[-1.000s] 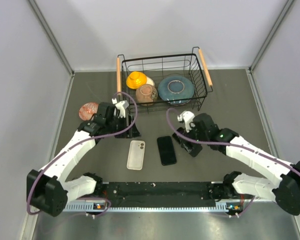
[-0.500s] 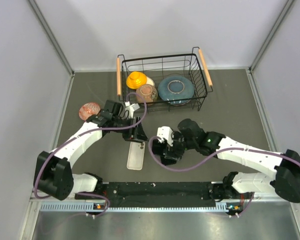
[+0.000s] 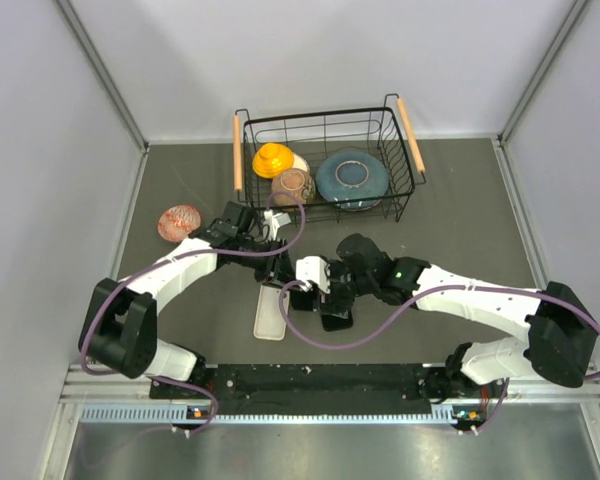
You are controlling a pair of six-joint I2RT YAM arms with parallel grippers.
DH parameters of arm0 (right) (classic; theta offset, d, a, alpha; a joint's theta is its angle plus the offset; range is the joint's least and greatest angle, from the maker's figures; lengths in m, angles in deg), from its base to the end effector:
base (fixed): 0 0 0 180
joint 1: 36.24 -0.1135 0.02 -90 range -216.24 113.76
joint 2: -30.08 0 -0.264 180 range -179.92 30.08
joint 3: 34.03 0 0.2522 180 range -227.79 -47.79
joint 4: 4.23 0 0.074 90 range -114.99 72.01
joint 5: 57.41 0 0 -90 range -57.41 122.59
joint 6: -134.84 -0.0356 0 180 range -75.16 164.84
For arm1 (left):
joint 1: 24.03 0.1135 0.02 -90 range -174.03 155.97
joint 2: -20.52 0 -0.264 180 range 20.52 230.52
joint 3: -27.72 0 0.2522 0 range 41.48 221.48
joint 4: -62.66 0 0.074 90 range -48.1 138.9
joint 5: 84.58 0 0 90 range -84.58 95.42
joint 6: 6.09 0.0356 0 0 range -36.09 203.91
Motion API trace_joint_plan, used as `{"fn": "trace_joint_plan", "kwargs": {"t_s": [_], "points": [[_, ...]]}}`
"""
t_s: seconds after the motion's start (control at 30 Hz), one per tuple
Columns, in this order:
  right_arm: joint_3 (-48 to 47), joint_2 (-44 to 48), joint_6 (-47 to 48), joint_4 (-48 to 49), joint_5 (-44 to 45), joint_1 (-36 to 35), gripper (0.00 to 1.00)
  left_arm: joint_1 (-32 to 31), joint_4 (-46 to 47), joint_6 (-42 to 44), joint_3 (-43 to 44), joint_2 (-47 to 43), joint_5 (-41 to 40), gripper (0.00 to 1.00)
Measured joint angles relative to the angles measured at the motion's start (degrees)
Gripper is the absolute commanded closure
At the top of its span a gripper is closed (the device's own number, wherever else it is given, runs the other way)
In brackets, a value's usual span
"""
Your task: Put the phone into the phone case
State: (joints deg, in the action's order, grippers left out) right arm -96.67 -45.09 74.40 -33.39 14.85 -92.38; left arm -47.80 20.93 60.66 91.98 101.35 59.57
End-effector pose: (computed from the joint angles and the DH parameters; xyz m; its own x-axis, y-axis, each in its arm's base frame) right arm 0.1466 0.2379 0.2422 0.1304 -0.6490 -0.7495 -0.9811 0.0248 -0.1921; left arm 0.2350 -0.1350 0.2215 -0.9625 0.1713 -0.2106 0.2677 0.4701 -0.8411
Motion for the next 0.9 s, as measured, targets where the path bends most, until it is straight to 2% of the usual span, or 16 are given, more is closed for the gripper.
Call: {"fn": "trace_joint_plan", "kwargs": {"t_s": [0.1,0.17,0.3,0.43,0.57,0.77,0.9], "points": [[0.00,0.00,0.46,0.00,0.00,0.00,0.64,-0.02,0.11,0.04,-0.04,0.81,0.33,0.92],[0.02,0.00,0.74,0.00,0.17,0.00,0.58,0.00,0.31,-0.52,-0.04,1.09,1.18,0.99],[0.11,0.02,0.66,0.13,0.76,0.00,0.31,0.07,1.27,-1.92,-0.04,1.44,2.03,1.00],[1.79,0.98,-1.25,2.49,1.73,0.00,0.22,0.13,3.28,-3.76,-0.57,1.44,2.16,1.00],[6.32,6.19,-5.90,8.81,2.01,-0.02,0.01,-0.13,5.53,-6.10,-1.57,0.50,1.38,1.00],[12.96,17.33,-14.34,18.01,2.19,-0.02,0.01,-0.22,8.39,-9.66,-1.92,-4.15,0.22,1.00],[15.56,22.56,-23.04,21.07,6.43,-0.11,0.06,-0.22,12.04,-12.68,-3.08,-7.50,-0.20,1.00]]}}
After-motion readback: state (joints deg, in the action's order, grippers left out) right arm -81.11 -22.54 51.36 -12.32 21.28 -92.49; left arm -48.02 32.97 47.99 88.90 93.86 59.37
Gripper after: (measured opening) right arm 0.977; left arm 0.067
